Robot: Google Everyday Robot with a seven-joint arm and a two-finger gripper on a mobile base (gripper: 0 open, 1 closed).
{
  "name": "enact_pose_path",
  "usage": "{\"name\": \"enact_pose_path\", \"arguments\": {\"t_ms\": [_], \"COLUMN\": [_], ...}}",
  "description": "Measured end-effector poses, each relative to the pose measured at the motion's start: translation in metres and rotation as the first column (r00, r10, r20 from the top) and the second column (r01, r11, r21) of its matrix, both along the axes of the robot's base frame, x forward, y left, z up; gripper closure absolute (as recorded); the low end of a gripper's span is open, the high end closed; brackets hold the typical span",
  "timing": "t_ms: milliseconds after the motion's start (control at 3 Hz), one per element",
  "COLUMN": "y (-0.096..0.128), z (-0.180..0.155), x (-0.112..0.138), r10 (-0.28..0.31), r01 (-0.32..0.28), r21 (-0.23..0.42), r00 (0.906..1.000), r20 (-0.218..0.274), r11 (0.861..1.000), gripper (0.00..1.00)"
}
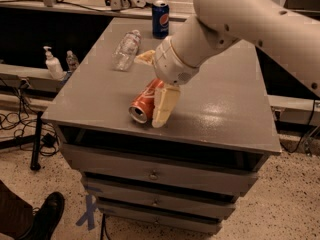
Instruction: Pick coke can
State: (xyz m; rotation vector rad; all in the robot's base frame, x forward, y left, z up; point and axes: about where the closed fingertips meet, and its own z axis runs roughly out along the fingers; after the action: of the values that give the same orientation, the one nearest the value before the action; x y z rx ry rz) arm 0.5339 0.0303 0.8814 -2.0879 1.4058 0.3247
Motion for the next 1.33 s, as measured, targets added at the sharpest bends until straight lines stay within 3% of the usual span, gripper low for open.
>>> {"name": "enact_pose_path", "arguments": {"t_ms": [333, 667, 1333], "y": [0.009, 0.012, 0.015], "z": [-0.018, -0.031, -0.037], "x": [0.01, 0.017, 0.025], "r10": [0.033, 0.05, 0.053], "r01": [-0.032, -0.047, -0.05], "r21": [-0.041, -0.072, -0.106], "r00": [0.9992, 0.9983, 0.9981], "r20": [0.022, 0.031, 0.03], "r11": [0.999, 0.996, 0.993], "gripper": [0.0, 0.17, 0.63]}}
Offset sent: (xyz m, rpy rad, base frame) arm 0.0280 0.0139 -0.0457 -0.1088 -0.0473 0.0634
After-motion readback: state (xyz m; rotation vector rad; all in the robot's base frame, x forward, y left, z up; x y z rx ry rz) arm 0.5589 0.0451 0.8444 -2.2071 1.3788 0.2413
